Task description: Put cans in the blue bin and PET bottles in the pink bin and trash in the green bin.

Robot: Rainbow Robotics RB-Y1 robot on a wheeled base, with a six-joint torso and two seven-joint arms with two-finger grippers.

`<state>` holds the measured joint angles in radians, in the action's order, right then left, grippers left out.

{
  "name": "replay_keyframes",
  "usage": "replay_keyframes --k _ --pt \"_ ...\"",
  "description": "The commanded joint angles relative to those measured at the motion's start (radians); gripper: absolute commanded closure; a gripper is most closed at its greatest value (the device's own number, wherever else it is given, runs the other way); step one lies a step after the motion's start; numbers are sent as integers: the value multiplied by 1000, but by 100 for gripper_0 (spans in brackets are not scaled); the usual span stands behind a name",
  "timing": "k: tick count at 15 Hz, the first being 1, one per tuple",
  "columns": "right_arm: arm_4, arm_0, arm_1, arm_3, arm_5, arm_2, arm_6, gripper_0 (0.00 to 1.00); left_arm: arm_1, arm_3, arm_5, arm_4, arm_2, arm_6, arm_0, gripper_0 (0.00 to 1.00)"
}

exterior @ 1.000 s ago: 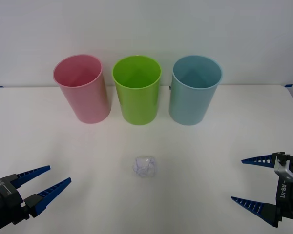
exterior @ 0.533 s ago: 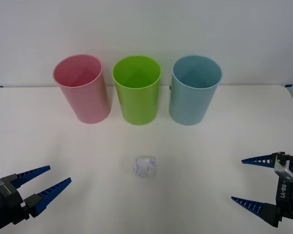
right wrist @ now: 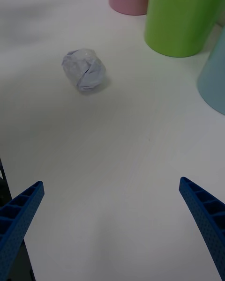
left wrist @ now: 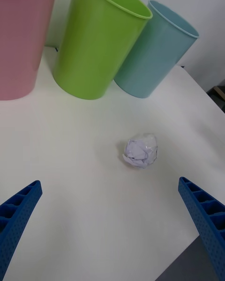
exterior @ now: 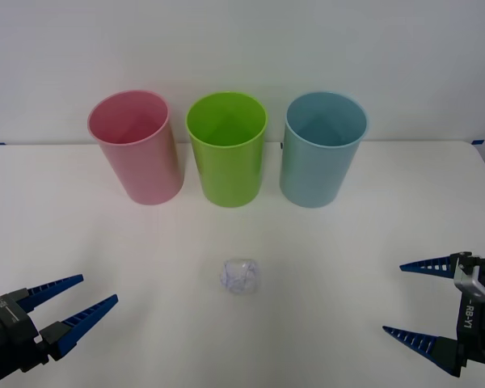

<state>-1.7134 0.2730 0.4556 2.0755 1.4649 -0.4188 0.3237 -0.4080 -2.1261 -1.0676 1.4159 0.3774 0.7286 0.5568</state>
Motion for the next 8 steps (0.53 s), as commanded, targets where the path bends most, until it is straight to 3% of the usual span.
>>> replay_keyframes --k 1,8 --pt "0 0 0 0 0 0 0 0 0 0 0 0 0 0 0 0" --pt "0 0 0 0 0 0 0 0 -37 -8 -29 15 -28 28 -3 0"
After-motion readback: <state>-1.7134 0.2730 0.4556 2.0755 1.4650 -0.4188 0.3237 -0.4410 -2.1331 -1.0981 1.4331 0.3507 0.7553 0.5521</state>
